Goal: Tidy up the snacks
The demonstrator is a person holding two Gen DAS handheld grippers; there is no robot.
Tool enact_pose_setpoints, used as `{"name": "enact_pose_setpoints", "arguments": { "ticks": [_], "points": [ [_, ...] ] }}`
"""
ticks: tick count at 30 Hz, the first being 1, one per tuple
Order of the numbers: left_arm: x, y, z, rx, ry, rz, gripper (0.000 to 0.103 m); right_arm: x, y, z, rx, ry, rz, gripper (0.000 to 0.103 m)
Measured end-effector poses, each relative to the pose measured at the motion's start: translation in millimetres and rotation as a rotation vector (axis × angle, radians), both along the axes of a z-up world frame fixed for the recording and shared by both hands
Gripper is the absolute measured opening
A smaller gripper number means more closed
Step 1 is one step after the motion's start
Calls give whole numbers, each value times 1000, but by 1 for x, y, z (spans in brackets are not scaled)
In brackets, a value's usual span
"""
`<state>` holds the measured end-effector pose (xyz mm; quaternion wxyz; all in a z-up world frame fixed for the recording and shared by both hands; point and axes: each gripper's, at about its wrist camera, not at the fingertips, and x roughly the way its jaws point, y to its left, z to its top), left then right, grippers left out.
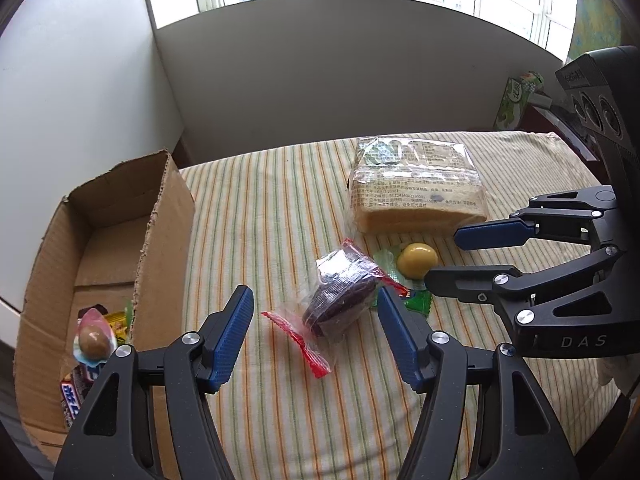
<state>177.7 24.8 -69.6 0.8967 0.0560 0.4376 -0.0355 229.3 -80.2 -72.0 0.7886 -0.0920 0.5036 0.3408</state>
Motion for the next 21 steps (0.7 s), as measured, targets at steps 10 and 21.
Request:
{"name": "enact_pose_setpoints", "arguments": {
  "ticks": [10,21],
  "points": [
    [15,-2,-18,13,25,20,64,9,12,-14,-44,-12,31,46],
    [18,3,-26,-15,46,1,42,12,27,-18,-57,-44,72,36]
  ]
}}
